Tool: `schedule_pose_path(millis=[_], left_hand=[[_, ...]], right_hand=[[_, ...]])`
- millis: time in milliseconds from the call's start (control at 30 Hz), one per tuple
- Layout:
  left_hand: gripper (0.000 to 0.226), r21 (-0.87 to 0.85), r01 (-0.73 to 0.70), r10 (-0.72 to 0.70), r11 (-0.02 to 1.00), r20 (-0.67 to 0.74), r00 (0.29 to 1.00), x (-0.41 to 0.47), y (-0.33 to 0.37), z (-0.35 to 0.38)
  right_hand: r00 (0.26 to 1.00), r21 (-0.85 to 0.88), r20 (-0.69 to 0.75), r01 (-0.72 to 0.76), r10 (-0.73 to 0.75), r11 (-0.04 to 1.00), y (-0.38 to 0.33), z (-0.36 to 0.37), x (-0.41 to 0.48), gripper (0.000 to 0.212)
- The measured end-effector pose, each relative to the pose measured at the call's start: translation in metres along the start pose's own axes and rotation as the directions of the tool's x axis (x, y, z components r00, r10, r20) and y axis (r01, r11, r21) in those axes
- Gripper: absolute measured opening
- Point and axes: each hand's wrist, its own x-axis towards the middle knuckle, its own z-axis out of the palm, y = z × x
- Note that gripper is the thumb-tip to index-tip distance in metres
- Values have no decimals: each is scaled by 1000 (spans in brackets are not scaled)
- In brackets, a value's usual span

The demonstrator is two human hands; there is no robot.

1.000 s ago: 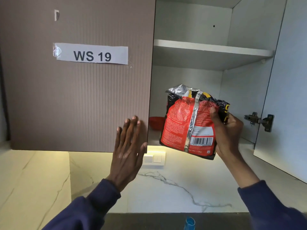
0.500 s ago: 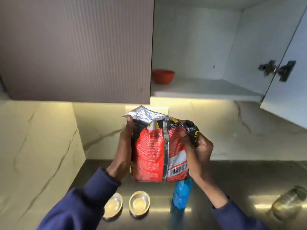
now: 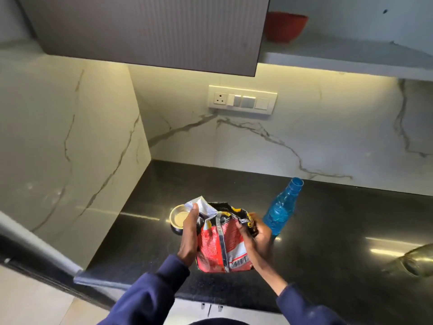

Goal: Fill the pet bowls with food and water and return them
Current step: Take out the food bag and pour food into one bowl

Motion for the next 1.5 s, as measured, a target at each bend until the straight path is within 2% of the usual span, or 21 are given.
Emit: schedule_pose_path(millis=[133, 200, 267, 367, 500, 633, 733, 833, 967, 1100, 1200, 1300, 1367, 1400, 1433, 1500], left_hand=[[68, 185, -48, 70, 982, -117, 991, 7, -19, -22], [59, 248, -16, 50, 969, -130, 990, 8, -29, -29], [42, 331, -14, 42, 943, -78, 996, 6, -39, -35], [16, 456, -24, 23, 890, 9, 1000, 6, -48, -41], [31, 452, -74, 79, 889, 8, 997, 0, -44, -42], [38, 399, -68, 88, 915, -31, 996, -6, -38, -46], [37, 377, -107, 126, 920, -25, 992, -14, -33, -47], [34, 367, -193, 205, 910, 7, 979, -25, -27, -42], [23, 451, -291, 271, 844, 112, 956, -42, -22, -39], [23, 417, -315, 251, 853, 202, 947, -59, -20, -31], [21, 330, -318, 199, 889, 348, 916, -68, -15, -27], [19, 258, -198, 86, 946, 391, 916, -77, -16, -26], [19, 322, -197, 88, 926, 322, 943, -78, -21, -24], [18, 433, -227, 127, 873, 249, 960, -76, -23, -23], [16, 573, -232, 172, 786, 157, 973, -72, -26, -21], [16, 787, -132, 254, 603, -33, 967, -62, -30, -19]], right_hand=[[994, -55, 98, -32, 37, 998, 19, 8, -9, 19], [981, -77, 160, -95, 107, 992, 31, 4, -18, 28], [961, -83, 198, -179, 193, 980, 40, -8, -30, 41], [933, -124, 273, -209, 236, 970, 39, -25, -37, 48], [940, -148, 294, -133, 172, 980, 25, -36, -29, 63], [976, -216, 213, 87, -40, 973, 4, -38, -17, 41], [942, -307, 311, 223, -124, 925, -5, -37, -10, 25], [861, -408, 509, 256, -15, 876, -12, -33, -8, 24], [774, -535, 623, 321, 109, 782, -15, -25, -11, 48], [721, -496, 670, 257, 177, 829, -20, -27, -8, 64], [752, -387, 658, 305, 29, 870, -28, -36, -1, 44], [737, -284, 656, 443, -164, 850, -30, -50, -3, 14], [717, -255, 661, 493, -222, 832, -26, -60, -14, 14], [711, -247, 661, 508, -240, 825, -23, -65, -21, 17], [709, -240, 659, 512, -249, 825, -20, -69, -27, 20], [727, -235, 641, 492, -247, 838, -17, -76, -38, 29]])
